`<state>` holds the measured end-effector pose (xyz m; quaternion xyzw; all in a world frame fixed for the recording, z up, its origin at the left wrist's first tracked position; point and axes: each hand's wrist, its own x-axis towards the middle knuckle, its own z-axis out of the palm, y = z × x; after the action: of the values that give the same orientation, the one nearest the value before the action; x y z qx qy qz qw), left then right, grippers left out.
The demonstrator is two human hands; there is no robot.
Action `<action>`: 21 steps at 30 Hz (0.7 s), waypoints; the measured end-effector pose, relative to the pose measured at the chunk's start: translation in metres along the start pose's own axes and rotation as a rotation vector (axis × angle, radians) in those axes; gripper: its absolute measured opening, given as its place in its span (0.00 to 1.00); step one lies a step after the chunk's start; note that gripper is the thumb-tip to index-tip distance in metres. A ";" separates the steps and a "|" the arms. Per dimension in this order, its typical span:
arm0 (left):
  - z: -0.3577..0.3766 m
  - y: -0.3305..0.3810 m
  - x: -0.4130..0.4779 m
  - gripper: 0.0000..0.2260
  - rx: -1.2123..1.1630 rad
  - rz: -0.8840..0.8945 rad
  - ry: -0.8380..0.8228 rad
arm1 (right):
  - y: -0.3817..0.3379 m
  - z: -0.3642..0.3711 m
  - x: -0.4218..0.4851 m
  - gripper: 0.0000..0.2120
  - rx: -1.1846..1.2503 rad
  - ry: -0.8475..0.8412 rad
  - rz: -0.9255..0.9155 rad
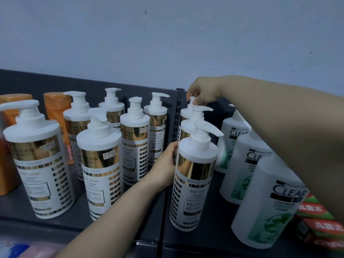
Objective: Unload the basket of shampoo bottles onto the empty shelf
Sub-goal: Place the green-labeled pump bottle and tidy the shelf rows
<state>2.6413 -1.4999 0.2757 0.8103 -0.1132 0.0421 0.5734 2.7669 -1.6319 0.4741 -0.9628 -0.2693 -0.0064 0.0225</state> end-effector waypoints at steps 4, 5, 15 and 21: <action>0.000 0.001 0.000 0.36 -0.019 0.000 0.000 | 0.001 0.001 0.000 0.13 0.025 0.009 0.022; 0.000 0.002 -0.001 0.36 -0.026 -0.003 -0.005 | 0.000 0.000 0.000 0.15 0.019 0.006 0.025; -0.022 0.012 -0.065 0.21 -0.134 0.124 0.279 | -0.040 -0.038 -0.060 0.19 0.008 0.201 -0.106; -0.072 0.031 -0.134 0.19 0.377 0.698 0.651 | -0.111 -0.024 -0.092 0.19 0.133 0.224 -0.303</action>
<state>2.5087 -1.4242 0.3022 0.7583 -0.1833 0.5009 0.3747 2.6308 -1.5855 0.5000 -0.9009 -0.4068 -0.0990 0.1148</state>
